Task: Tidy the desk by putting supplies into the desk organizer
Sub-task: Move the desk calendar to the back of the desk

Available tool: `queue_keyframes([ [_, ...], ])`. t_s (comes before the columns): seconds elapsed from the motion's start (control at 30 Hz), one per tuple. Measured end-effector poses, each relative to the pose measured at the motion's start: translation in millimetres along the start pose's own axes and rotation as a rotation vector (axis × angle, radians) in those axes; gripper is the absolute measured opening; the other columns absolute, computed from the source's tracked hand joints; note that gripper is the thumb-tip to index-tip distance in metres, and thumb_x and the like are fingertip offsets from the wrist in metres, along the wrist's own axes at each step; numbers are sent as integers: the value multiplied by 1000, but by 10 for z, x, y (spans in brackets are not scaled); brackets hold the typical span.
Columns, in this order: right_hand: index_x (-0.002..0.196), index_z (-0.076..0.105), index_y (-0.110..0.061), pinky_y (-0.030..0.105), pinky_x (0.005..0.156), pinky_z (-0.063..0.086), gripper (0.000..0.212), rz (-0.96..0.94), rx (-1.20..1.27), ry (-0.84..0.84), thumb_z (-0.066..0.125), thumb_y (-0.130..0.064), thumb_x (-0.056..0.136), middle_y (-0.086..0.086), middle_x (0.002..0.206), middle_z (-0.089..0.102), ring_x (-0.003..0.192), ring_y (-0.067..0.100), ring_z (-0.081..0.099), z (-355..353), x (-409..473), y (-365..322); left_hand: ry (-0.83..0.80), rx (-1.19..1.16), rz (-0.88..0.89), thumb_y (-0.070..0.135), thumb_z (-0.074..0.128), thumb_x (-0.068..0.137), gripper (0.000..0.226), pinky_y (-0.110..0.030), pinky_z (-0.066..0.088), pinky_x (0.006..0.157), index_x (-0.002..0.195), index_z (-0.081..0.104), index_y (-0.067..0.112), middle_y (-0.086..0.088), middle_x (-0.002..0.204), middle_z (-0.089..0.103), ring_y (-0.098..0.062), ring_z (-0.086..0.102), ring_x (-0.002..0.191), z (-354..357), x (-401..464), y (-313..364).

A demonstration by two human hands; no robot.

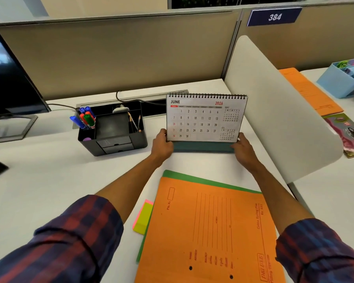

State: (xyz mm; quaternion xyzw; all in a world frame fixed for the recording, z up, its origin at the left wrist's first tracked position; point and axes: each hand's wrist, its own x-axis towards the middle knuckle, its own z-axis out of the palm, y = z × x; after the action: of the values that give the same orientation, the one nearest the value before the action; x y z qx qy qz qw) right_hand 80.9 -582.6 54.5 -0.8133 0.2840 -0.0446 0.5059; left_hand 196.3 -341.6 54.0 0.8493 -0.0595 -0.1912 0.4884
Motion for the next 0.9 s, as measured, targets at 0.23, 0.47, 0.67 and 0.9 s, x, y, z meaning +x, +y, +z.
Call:
queue_keyframes([
  [0.23, 139, 35, -16, 24, 94, 35, 36, 22, -27, -2, 31, -11, 103, 7, 142, 47, 111, 17, 43, 46, 95, 45, -56, 31, 18, -13, 39, 88, 52, -50, 39, 108, 136, 41, 8, -14, 139, 50, -33, 46, 128, 78, 129, 69],
  [0.47, 137, 34, -15, 25, 82, 38, 36, 3, -46, 3, 34, -10, 101, 6, 137, 48, 104, 20, 46, 28, 190, 63, -138, 0, -9, -10, 44, 80, 60, -46, 42, 107, 136, 43, 13, -10, 135, 54, -30, 50, 124, 61, 417, 108],
  [0.67, 134, 37, -12, 22, 79, 42, 35, -6, -28, 42, 38, -9, 100, 7, 135, 51, 102, 19, 49, 21, 286, 76, -169, -3, -31, -13, 42, 81, 61, -47, 40, 108, 136, 44, 13, -10, 136, 53, -30, 49, 125, 94, 608, 205],
  [0.9, 137, 37, -14, 26, 86, 41, 39, 11, -36, 48, 41, -8, 98, 7, 137, 50, 110, 21, 49, -5, 413, 78, -173, -62, -66, -13, 52, 78, 58, -45, 45, 104, 129, 50, 13, -6, 129, 59, -26, 54, 117, 127, 839, 308],
])
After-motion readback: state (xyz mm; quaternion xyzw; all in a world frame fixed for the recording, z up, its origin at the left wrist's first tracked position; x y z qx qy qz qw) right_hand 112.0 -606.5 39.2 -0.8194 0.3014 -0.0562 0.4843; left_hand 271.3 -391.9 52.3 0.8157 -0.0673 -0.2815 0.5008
